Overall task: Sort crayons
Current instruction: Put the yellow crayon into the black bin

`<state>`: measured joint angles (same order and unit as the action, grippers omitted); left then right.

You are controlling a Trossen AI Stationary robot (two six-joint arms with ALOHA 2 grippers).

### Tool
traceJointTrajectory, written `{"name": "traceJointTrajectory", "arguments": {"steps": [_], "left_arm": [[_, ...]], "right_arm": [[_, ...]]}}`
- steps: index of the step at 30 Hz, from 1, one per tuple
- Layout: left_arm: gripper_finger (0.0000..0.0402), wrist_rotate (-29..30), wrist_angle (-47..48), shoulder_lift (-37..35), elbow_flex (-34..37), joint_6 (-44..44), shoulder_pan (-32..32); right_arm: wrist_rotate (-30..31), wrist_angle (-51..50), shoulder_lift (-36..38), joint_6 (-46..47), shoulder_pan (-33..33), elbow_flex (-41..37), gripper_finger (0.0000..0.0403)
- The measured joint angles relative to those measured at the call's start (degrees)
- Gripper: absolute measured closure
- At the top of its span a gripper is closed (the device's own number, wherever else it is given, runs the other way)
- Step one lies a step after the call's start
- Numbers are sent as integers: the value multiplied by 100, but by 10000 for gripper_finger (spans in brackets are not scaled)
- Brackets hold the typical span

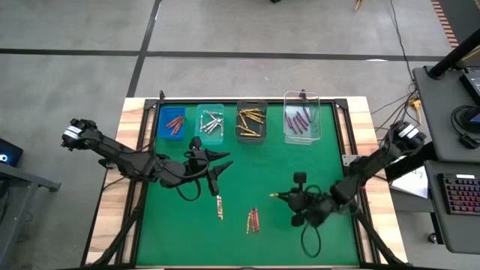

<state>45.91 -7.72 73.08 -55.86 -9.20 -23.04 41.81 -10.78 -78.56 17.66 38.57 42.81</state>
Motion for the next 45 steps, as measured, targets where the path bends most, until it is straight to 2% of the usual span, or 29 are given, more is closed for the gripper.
{"name": "traceJointTrajectory", "arguments": {"steps": [3, 6, 10, 15, 22, 29, 36, 45], "left_arm": [[288, 2, 35, -2, 0, 34, 65], [288, 2, 56, -2, 0, 115, 122], [288, 2, 60, -2, 0, 268, 221], [288, 6, 112, -4, 0, 295, 337], [288, 4, 490, -4, 2, 634, 518], [288, -183, 1324, -91, 4, 1208, 821], [288, -758, 2527, -398, 17, 1347, 1168], [288, -946, 2840, -990, 405, 1170, 1146]], "right_arm": [[-477, 1339, 442, -968, -378, -481, 391], [-1200, 2713, 764, -1747, -817, -926, 391], [-2240, 4012, 872, -2363, -1521, -1268, 391], [-3333, 4474, 790, -2750, -2510, -1212, 391], [-4478, 4891, 570, -2908, -3785, -885, 391], [-4638, 4886, 138, -2800, -4604, -305, 391], [-4656, 4102, -638, -2779, -5000, 841, 391], [-4633, 1614, -1587, -3007, -5273, 2760, 391]]}}
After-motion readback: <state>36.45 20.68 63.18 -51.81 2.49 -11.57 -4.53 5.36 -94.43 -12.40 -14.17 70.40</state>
